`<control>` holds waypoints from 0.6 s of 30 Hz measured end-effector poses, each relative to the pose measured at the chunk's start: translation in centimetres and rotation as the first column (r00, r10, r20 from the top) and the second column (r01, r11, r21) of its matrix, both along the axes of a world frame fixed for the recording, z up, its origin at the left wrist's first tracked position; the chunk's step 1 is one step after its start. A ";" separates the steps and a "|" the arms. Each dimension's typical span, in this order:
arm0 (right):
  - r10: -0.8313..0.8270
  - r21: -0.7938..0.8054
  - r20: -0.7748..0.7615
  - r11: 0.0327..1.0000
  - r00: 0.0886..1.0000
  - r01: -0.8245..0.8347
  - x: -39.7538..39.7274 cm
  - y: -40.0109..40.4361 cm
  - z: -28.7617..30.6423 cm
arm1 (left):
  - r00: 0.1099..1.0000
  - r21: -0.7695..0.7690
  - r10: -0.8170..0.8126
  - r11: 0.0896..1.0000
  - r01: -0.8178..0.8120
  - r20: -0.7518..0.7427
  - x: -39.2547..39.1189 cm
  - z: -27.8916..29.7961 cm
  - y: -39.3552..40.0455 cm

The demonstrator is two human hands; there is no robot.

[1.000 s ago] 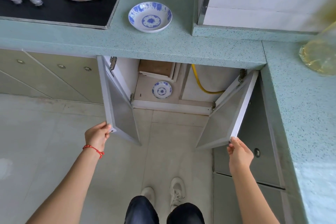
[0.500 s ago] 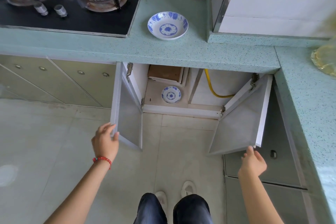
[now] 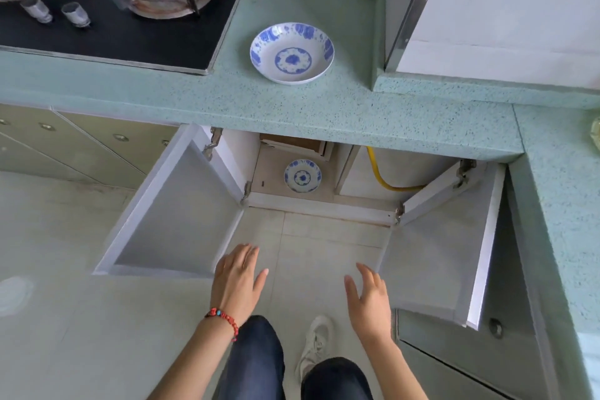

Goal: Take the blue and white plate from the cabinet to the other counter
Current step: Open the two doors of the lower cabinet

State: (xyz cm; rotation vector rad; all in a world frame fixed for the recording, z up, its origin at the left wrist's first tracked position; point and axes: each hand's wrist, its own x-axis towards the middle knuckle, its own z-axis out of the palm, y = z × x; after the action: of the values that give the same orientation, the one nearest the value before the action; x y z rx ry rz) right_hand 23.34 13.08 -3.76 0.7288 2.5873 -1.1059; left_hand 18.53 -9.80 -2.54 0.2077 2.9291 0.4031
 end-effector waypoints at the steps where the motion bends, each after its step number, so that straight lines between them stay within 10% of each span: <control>1: 0.030 0.017 0.001 0.999 1.000 -0.030 -0.9 0.3 -0.7 | 1.000 -0.012 -0.003 1.000 0.003 0.006 -0.6 -0.7 0.3; 18: 0.213 0.160 -0.047 0.966 0.976 -0.204 -15.3 0.5 -23.0 | 0.986 -0.111 -0.121 0.985 0.134 0.116 -15.6 -23.9 -0.5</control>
State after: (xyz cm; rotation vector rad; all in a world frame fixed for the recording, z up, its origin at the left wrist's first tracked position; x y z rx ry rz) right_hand 8.03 13.56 -26.71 0.4436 2.7508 -0.8875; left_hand 2.96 -10.34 -26.48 0.3430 2.8019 0.2142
